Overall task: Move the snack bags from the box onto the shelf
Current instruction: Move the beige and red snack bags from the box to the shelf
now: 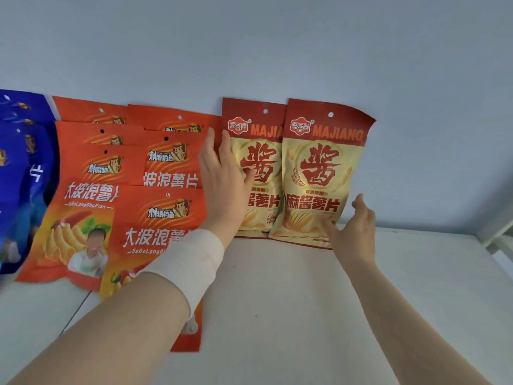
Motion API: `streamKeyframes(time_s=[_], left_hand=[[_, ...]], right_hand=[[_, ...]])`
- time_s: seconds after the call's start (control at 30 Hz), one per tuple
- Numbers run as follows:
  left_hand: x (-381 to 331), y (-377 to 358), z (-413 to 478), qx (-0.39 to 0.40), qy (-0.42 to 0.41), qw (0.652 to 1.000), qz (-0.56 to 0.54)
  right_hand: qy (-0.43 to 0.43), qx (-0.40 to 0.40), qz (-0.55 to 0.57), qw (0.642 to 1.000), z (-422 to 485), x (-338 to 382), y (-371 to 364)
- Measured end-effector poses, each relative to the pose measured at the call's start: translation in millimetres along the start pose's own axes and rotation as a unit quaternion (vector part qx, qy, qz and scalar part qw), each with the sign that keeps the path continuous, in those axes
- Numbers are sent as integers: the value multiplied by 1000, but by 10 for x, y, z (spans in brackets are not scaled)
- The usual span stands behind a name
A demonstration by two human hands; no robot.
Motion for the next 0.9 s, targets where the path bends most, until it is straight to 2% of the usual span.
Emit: streamKeyframes(time_s=[0.07, 0.13, 0.23, 0.3, 0.47, 0.6, 0.77, 0.9], left_hand=[[-82, 88, -38, 19, -53, 997, 49], [-157, 167, -147, 66, -127, 984, 105], [-243, 350, -498, 157, -235, 939, 194], [-193, 544, -791, 229, -239, 912, 241], [191, 1409, -1650, 297, -187, 874, 336], [760, 2221, -2375, 356, -81, 848, 384], [1486, 3452, -3214, 373, 18, 822, 429], [2066, 4565, -3876, 369, 121, 807, 446]], right_hand=[[28, -38, -61, 997, -157, 92, 119], [67, -37, -115, 990, -370, 215, 152], [148, 35, -237, 959, -788, 454, 46], [202, 84, -309, 926, -1147, 573, -28], [312, 169, -385, 852, -2261, 714, -163], [361, 226, -366, 827, -3221, 906, -262], [452, 257, -329, 788, -4431, 1405, -468], [539, 276, -314, 731, -5648, 1856, -744]])
Point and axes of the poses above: each hand's wrist, its own z-axis towards the middle knuckle, its own y-axis out of the back of the hand, x = y × z, the point moved 8 cm from there along z, towards the middle knuckle
